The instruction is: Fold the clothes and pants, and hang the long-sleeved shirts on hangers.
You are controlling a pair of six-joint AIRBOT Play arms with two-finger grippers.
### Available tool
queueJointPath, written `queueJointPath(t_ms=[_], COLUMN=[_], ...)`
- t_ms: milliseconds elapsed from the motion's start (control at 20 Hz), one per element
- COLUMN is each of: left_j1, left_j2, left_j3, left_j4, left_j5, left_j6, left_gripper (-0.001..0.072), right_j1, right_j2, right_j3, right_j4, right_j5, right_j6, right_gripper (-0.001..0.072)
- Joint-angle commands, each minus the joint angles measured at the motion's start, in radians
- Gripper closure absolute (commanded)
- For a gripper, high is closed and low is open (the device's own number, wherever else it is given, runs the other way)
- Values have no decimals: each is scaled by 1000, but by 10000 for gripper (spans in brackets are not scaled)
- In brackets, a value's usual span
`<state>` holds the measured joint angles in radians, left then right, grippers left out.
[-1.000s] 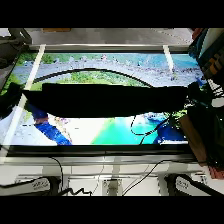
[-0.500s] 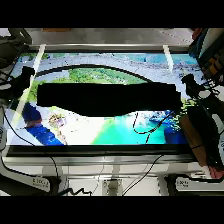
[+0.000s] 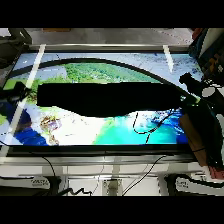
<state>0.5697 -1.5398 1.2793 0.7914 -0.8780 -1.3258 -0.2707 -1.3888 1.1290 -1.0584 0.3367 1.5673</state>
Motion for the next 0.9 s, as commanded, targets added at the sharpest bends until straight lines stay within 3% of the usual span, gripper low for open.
queueJointPath(t_ms=[0, 100, 250, 400, 600, 650, 750, 850], left_j1=[14, 0, -31, -87, -180, -200, -229, -245], left_j2=[95, 85, 19, -52, -138, -156, -187, -201], left_j3=[-214, -299, -319, -318, -272, -247, -200, -163], left_j4=[61, 60, -15, -175, -198, -198, -198, -180], left_j5=[102, 177, 272, 460, 642, 679, 742, 785], left_j6=[-89, -153, -159, -148, -147, -139, -139, -122], left_gripper=[426, -13, -5, 5, 14, 108, 160, 364], right_j1=[0, 0, 0, 10, 53, 67, 97, 128], right_j2=[7, 7, 7, 7, 10, 11, 11, 13], right_j3=[1, 1, 1, 3, 12, 13, 18, 18], right_j4=[-12, -12, -11, 34, 36, 33, 33, 32], right_j5=[41, 41, 42, 61, 153, 168, 196, 222], right_j6=[-41, -41, -40, -40, -43, -44, -45, -77], right_gripper=[153, 153, 153, 153, 153, 153, 153, 154])
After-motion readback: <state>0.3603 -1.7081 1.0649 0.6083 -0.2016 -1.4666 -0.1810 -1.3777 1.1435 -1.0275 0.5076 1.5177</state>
